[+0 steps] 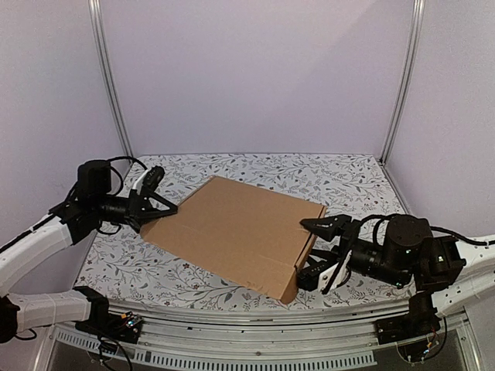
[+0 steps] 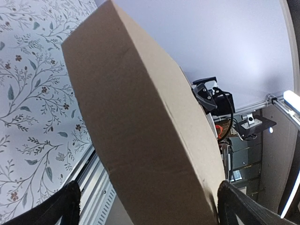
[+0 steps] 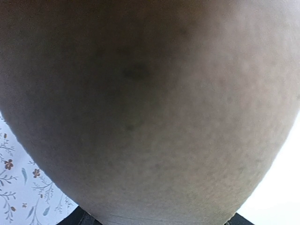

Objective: Fold the paper box

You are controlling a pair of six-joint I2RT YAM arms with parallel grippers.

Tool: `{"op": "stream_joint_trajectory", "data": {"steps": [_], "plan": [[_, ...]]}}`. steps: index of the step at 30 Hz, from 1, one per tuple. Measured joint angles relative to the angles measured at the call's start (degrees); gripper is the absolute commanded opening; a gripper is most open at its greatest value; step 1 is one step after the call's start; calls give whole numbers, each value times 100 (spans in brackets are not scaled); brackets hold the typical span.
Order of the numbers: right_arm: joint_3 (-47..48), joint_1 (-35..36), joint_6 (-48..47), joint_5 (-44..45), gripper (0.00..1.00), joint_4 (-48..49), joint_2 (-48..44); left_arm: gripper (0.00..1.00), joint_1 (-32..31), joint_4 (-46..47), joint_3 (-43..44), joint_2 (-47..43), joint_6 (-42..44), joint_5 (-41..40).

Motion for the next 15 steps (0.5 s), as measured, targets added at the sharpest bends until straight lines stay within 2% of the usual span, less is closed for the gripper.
{"op": "stream_joint_trajectory", "data": {"steps": [6, 15], "plan": [[-7, 7, 1491, -11, 34, -697, -236, 100, 11, -1427, 529, -299, 986, -946], [-271, 2, 3556, -286, 33, -964, -323, 100, 11, -2144, 791, -1040, 1585, -1974]]}}
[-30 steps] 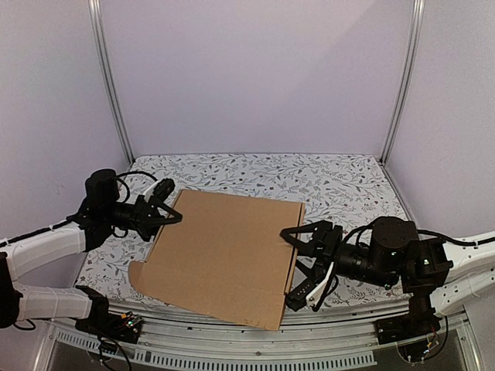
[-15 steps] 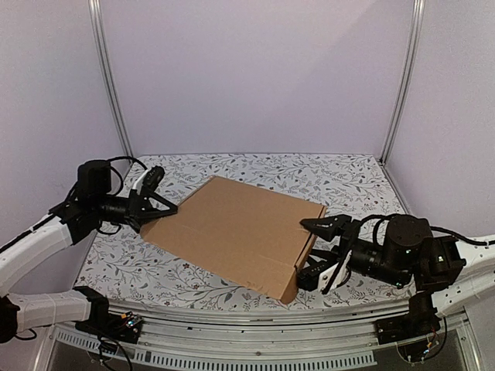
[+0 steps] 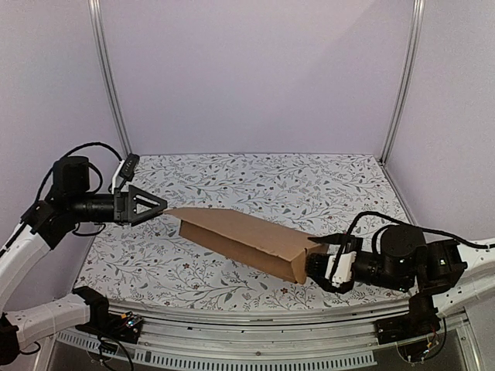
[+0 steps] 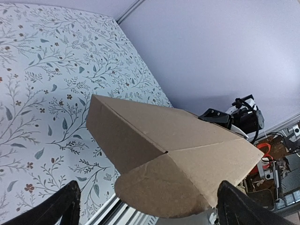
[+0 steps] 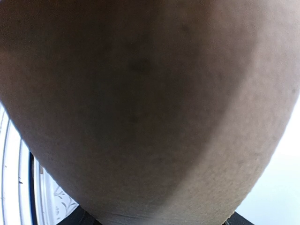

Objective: Fold the paper box

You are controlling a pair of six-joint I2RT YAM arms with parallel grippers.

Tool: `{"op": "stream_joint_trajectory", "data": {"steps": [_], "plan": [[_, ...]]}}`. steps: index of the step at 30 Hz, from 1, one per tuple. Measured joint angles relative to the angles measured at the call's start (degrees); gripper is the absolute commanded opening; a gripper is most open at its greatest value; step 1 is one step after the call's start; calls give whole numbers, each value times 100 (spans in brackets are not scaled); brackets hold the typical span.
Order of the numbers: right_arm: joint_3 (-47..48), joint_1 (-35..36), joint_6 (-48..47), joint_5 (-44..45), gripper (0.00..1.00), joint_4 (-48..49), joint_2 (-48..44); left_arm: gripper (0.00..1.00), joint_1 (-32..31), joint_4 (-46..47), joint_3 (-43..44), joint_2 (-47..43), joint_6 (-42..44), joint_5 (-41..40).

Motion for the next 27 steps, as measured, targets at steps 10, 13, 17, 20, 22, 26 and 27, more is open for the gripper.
{"op": "stream_joint_trajectory", "data": {"steps": [10, 13, 17, 20, 22, 26, 27], "plan": [[-525, -990, 1521, -1591, 31, 352, 299, 99, 0, -354, 31, -520, 361, -785], [-627, -1504, 1930, -2387, 31, 595, 437, 99, 0, -437, 31, -658, 448, -990], [-682, -1998, 2441, -3320, 29, 977, 734, 100, 0, -369, -74, -826, 481, -1233], [-732, -2177, 2732, -3886, 28, 1320, 999, 99, 0, -341, -236, -890, 481, -1379], [-767, -2284, 2865, -4194, 27, 1537, 1196, 99, 0, -339, -258, -850, 481, -1456], [-859, -2380, 3032, -4625, 27, 1908, 1473, 98, 0, -334, -221, -538, 551, -1488], [-890, -2404, 3073, -4721, 27, 2000, 1530, 98, 0, -341, -210, -466, 577, -1488]]}}
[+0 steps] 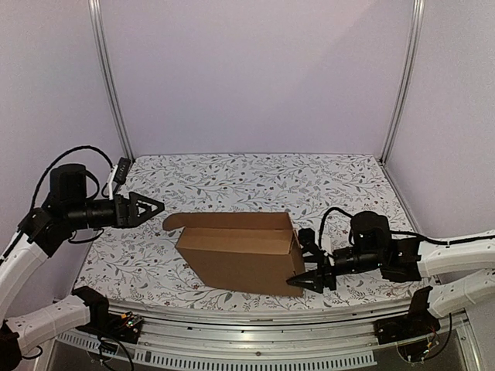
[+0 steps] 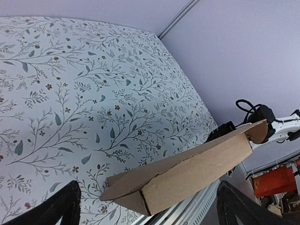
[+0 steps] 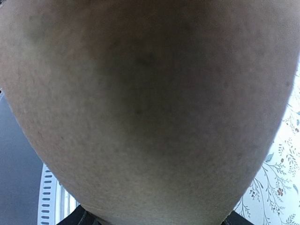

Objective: Fold the paper box

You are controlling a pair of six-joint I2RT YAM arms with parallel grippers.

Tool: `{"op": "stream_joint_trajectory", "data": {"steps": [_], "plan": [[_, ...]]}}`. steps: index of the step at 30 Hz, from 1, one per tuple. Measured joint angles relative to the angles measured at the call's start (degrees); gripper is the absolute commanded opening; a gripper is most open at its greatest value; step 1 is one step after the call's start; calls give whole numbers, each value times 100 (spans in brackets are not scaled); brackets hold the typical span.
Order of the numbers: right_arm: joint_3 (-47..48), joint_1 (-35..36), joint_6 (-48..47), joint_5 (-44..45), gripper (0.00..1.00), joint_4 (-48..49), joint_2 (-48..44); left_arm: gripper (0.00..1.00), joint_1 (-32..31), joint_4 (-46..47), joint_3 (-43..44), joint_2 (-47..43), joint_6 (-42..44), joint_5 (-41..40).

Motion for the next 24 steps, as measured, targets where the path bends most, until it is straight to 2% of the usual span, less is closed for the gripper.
{"op": "stream_joint_trajectory", "data": {"steps": [4, 10, 20, 24], "plan": [[-96, -57, 90, -214, 26, 236, 92, 96, -4, -94, 4, 140, 201, -114], [-201, -92, 166, -348, 26, 461, 90, 87, -166, -223, 13, 262, 435, -201], [-262, -120, 229, -365, 25, 581, 37, 65, -1113, -214, 42, 658, 555, -584], [-275, -131, 254, -352, 25, 588, 37, 58, -1300, -227, 68, 752, 595, -798]]}}
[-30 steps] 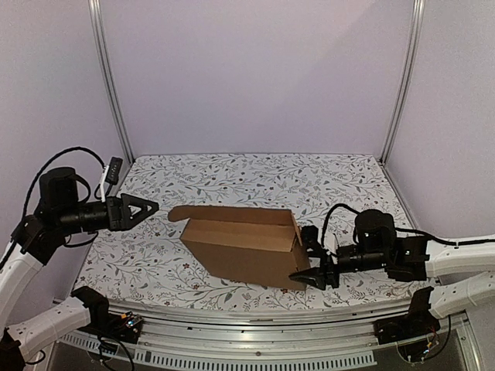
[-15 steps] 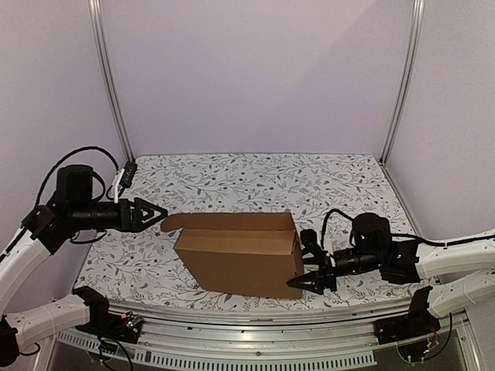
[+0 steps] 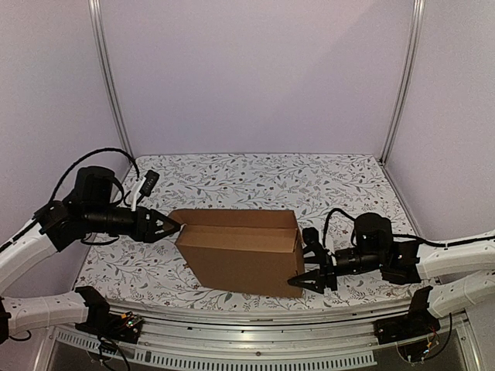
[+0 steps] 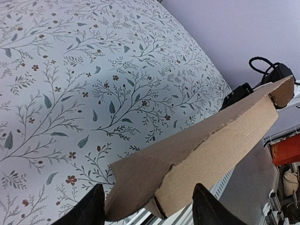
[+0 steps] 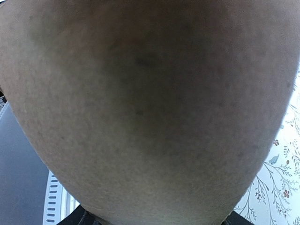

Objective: Fold the paper box

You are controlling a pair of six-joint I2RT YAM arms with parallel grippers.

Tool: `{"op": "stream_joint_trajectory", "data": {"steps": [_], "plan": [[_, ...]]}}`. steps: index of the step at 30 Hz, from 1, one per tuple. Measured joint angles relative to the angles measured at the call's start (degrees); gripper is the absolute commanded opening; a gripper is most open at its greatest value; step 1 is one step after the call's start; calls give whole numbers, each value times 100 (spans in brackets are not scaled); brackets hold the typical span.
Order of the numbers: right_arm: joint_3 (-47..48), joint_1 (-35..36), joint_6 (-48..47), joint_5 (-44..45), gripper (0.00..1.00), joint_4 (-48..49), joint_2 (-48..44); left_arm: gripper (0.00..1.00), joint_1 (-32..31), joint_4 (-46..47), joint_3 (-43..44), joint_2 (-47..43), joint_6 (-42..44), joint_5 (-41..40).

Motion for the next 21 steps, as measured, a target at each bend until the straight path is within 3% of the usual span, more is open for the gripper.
{"op": "stream_joint_trajectory", "data": {"steps": [5, 13, 21], "plan": [[-4, -15, 7, 24, 24, 13, 0, 50, -140, -4, 72, 22, 2, -203], [-22, -17, -2, 31, 22, 52, 57, 22, -286, -2, 190, 63, 0, -374], [-44, -20, -7, 74, 17, 57, 133, 7, -402, -48, 227, 302, -4, -605]]}}
